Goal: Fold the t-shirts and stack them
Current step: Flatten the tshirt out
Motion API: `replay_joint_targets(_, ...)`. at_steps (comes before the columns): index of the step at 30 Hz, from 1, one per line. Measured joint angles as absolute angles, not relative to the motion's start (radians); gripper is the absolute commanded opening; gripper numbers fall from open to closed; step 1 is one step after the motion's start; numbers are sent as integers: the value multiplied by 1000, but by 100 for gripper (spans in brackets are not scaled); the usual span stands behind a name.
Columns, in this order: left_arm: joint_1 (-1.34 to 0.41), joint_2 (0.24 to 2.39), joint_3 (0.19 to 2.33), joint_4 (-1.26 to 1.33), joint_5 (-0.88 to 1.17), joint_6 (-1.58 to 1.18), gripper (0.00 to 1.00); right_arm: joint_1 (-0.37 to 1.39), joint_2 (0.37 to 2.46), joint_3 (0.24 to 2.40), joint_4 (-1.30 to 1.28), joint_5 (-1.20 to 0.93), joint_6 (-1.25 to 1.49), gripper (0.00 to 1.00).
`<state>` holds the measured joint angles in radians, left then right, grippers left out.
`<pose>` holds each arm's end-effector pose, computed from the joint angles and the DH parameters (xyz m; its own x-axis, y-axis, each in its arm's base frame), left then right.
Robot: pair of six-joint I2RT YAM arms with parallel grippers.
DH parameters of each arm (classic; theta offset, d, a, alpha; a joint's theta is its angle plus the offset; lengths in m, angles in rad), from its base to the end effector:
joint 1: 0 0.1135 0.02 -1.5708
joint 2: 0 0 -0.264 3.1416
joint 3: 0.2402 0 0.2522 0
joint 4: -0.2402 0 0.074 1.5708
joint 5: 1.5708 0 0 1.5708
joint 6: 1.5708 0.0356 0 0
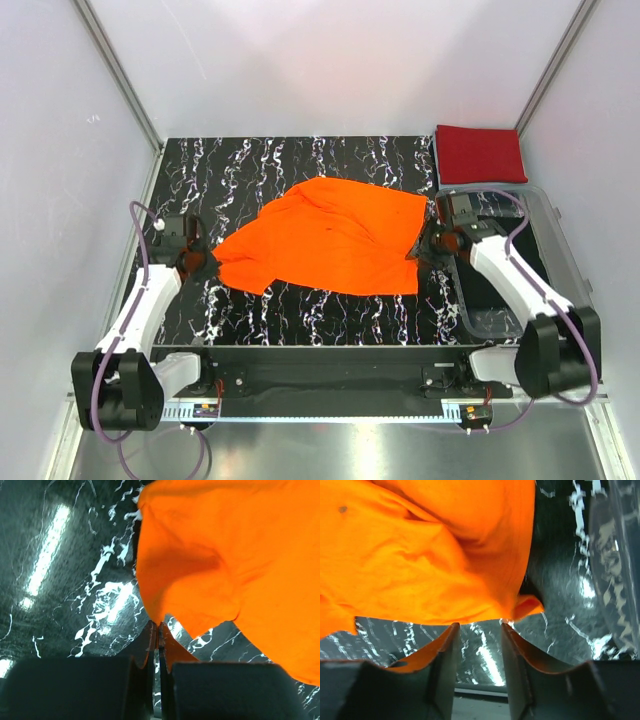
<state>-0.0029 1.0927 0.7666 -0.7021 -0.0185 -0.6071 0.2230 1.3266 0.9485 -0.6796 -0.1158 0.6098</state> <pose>0.2064 0.0001 0.2324 -0.6996 -0.5684 -0.4331 -0.4940 0.8226 -0.2816 0.2523 0.0614 0.2397 -0.8540 0.3897 -0.3448 0.2612 0.8942 0.3636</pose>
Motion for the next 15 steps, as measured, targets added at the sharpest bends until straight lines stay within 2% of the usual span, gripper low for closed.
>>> replay_joint_targets(6, -3, 1063, 754, -686, -19, -614, 0, 264, 1158, 828, -690, -85, 770, 49)
replay_joint_targets(15, -3, 1008, 764, -655, -45, -614, 0, 371, 1155, 719, -723, 10, 1077, 48)
